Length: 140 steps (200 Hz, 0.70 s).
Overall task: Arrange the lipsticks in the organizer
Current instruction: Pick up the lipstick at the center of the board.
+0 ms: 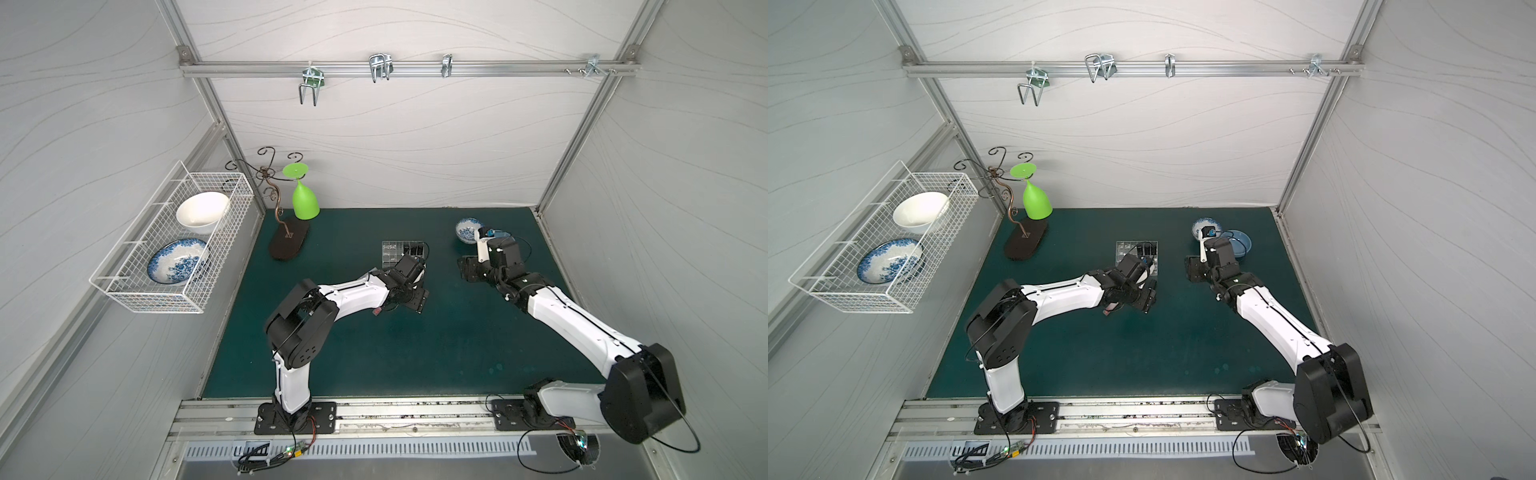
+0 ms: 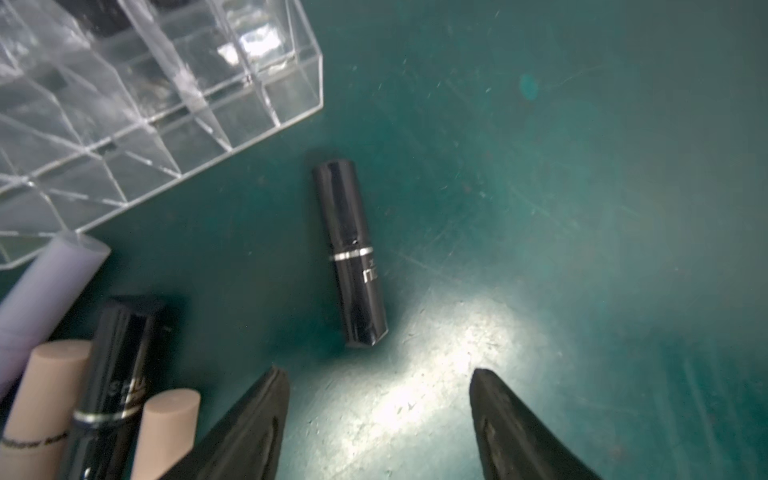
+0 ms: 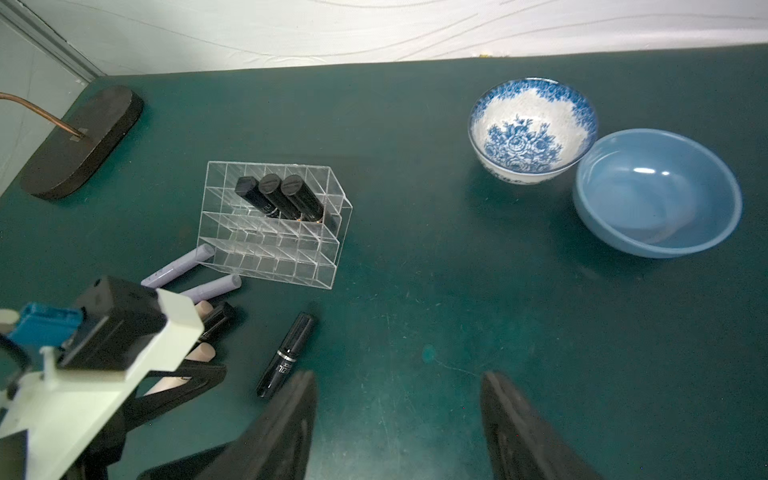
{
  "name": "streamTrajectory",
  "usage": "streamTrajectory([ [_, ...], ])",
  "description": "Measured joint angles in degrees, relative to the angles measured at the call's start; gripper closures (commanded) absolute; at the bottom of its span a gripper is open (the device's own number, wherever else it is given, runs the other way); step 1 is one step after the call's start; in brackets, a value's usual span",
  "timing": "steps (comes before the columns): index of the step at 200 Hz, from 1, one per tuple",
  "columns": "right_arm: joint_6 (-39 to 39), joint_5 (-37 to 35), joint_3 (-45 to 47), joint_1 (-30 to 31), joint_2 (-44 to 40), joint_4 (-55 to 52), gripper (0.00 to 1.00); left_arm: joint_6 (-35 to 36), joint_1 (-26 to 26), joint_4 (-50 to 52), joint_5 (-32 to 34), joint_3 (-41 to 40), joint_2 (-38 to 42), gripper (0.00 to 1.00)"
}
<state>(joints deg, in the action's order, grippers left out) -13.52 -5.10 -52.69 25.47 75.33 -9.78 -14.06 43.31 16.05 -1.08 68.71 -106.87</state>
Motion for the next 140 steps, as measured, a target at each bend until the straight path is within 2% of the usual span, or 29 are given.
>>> streamTrajectory([
  [28,-0.07,3.93,-4.70,0.39,7.56,-2.01,0.16,-1.18,0.00,-1.62,3.19,-3.61,3.50,0.31],
  [67,0.94,4.66,-9.29,5.07,14.93,-6.45,0.07,-2.40,-0.92,-6.29,9.35,-13.35,15.34,0.36],
  [97,0.17,6.10,-14.08,8.48,21.31,-9.25,0.06,-4.59,-4.81,-12.59,11.41,-21.59,24.33,0.38],
  [118,-0.74,5.11,-17.20,11.13,26.10,-11.54,0.15,-5.70,-8.07,-15.02,11.82,-25.59,28.52,0.38],
  [140,-2.49,5.16,-18.62,13.62,30.23,-13.03,0.18,-6.12,-9.64,-16.46,11.98,-28.06,31.50,0.38],
])
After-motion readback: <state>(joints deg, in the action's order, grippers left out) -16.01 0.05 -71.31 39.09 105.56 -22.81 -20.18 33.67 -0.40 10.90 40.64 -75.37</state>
